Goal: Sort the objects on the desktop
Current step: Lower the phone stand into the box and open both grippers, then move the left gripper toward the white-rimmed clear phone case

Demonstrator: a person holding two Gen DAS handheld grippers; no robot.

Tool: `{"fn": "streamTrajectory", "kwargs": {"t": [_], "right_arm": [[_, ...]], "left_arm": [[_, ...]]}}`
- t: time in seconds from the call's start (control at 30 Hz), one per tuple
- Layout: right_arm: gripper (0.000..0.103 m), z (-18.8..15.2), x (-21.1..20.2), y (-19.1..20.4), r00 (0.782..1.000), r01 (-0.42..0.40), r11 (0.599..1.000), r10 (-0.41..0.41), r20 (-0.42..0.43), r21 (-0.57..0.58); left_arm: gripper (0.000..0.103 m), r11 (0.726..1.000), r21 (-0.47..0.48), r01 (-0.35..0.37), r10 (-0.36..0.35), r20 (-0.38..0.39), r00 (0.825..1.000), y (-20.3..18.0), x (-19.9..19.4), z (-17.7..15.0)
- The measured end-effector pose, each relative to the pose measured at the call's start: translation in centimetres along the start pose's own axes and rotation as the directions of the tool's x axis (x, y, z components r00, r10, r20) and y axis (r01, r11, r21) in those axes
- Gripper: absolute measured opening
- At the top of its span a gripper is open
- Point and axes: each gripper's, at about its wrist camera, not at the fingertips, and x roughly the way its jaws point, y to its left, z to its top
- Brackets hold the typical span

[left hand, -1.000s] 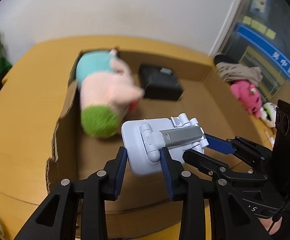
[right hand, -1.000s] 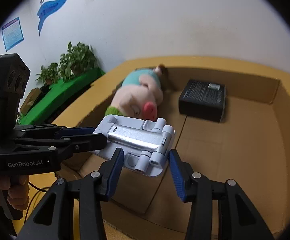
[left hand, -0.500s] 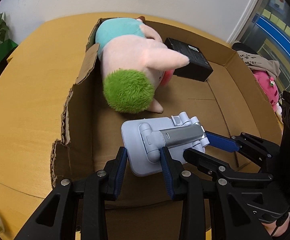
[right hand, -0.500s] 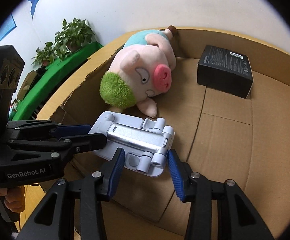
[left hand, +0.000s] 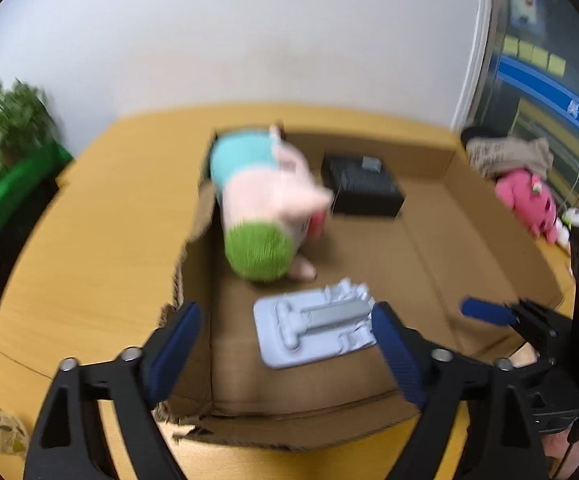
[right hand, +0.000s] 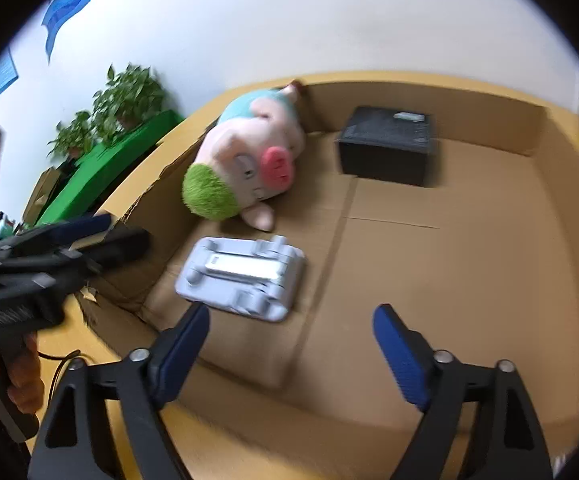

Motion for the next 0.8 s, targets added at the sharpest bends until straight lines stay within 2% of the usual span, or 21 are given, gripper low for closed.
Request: {"fn": "streamTrajectory", "kwargs": {"t": [0.03,0.1,0.23,0.5,0.8], "right_arm": [[0.102,-0.4,-0.9,-0.4,1.000,0.021,1.000,-0.021,0.012,0.003],[0.102,-0.8,-2.3,-1.0,0.997,0.074,0.997,-0.074,0.038,-0.004],[0.102,-1.0,-4.3,-2.0,0.990,0.130,0.991,-0.129,0.062,-0.011],[0.102,-1.8,-6.5,-2.3,0.983,0.167,0.985,-0.164,0.080,-0.032],[0.102,-2.2,-8.2,-2.7,0.985,0.131,0.991,-0.131,0.110,0.006]], "left_arm": [[0.103,1.000,-0.012,-0.003,0.004,0.056,0.998,-0.4,-1.1,-0.2],[0.103,1.000,-0.028,0.013,-0.010,0.129,0.992,-1.3,-2.6,-0.5],[0.103,0.999,-0.025,0.026,-0.021,0.177,0.984,-3.4,-3.3,-0.8],[0.103,0.998,-0.055,0.018,-0.009,0.159,0.987,-4.9,-4.0,-2.2],[0.101,0.996,-0.079,-0.032,0.043,0.140,0.989,-4.6,-4.0,-3.5]]}}
